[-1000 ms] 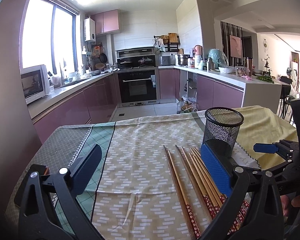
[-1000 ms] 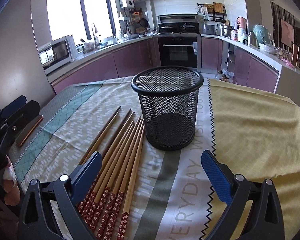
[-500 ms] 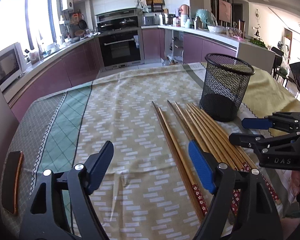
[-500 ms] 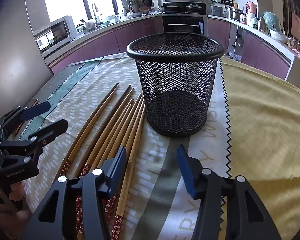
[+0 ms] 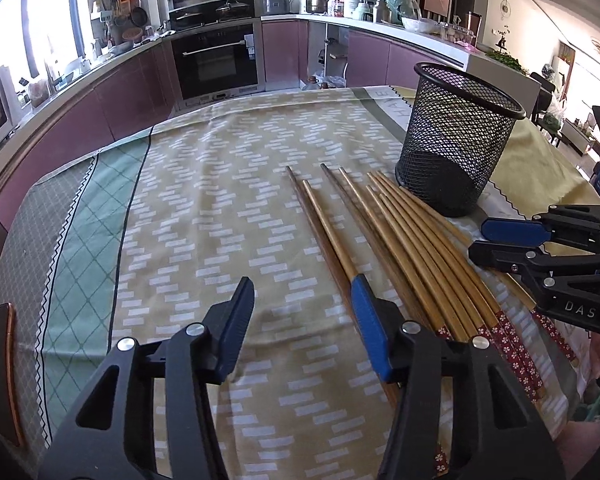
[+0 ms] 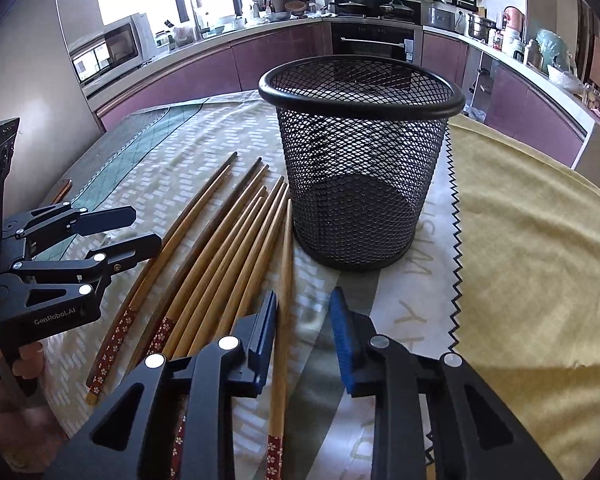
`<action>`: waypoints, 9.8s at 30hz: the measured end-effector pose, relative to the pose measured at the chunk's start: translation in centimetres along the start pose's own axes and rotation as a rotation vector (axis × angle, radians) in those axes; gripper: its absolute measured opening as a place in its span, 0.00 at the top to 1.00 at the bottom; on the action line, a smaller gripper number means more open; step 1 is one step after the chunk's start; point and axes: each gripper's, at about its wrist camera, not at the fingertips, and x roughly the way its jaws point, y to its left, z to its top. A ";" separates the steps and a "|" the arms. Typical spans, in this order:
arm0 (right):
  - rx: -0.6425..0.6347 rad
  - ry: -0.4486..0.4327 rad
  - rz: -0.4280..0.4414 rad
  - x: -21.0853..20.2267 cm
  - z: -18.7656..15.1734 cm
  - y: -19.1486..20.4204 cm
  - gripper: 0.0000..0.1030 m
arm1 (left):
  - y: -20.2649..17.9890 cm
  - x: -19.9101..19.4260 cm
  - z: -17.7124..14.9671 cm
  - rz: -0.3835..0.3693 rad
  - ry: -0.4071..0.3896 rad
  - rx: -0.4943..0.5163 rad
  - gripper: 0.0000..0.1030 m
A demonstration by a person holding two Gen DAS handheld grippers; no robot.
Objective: Organize utensils
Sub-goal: 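Close the left tool on one wooden chopstick while the right tool grasps another, then lift the left tool's chopstick upright over the mesh cup while the right tool carries its own, then lower the left tool's chopstick into the cup and open while the right tool releases its own, then return the left tool to grasp a chopstick while the right tool grasps another, then lift the left tool's chopstick over the mesh cup while the right tool carries its own, then drop the left tool's chopstick into the cup and open while the right tool releases its own, then move the left tool back to grasp a chopstick while the right tool grasps another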
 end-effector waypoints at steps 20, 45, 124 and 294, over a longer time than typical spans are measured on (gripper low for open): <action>0.000 -0.012 0.063 -0.2 0.6 0.5 0.95 | -0.1 1.7 1.7 -0.063 0.063 -0.067 0.91; 0.036 -0.429 0.235 -13.6 5.2 -3.0 0.95 | -0.3 -16.5 8.4 -0.315 -0.340 -0.026 0.93; 0.056 -0.062 0.183 -2.5 0.3 -1.1 0.55 | -0.1 -2.8 0.8 -0.047 -0.056 -0.035 0.42; -0.002 -0.157 0.221 -6.2 1.4 -0.8 0.61 | -0.5 -4.1 3.7 -0.160 -0.084 -0.043 0.39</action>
